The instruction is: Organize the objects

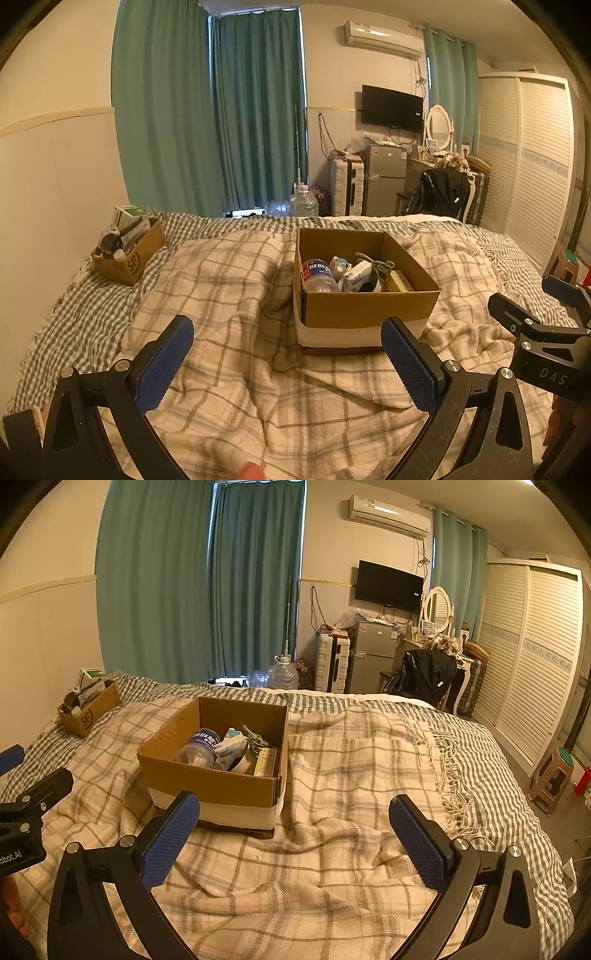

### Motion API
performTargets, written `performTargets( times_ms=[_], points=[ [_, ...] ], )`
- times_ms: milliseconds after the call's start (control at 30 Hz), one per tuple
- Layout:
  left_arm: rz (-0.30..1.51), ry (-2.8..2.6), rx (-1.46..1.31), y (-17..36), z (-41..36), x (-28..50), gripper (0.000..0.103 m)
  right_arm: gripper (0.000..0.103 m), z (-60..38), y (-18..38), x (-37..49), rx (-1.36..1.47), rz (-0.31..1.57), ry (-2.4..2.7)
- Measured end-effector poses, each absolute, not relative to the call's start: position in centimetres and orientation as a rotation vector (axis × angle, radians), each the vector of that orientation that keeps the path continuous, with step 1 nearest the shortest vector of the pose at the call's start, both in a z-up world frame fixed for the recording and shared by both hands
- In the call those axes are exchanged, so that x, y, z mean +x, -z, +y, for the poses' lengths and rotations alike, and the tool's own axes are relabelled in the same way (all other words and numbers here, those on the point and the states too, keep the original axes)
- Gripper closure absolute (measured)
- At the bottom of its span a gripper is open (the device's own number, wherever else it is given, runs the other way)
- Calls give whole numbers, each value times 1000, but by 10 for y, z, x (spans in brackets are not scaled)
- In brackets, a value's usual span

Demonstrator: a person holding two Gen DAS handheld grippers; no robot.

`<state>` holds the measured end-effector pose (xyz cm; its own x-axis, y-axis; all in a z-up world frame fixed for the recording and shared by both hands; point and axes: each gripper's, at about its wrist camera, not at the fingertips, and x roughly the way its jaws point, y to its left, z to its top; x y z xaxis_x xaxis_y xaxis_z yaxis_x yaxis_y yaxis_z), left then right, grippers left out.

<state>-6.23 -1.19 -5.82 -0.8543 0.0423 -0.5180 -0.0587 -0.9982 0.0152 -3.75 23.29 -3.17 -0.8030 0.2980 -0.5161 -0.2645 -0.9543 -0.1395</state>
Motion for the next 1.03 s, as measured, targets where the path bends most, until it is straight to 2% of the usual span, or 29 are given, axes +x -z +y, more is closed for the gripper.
performTargets(
  times_ms=[1033],
  points=[
    [62, -2970, -844, 59, -8, -63, 0, 0, 232, 36, -39, -826, -91, -2733]
  ],
)
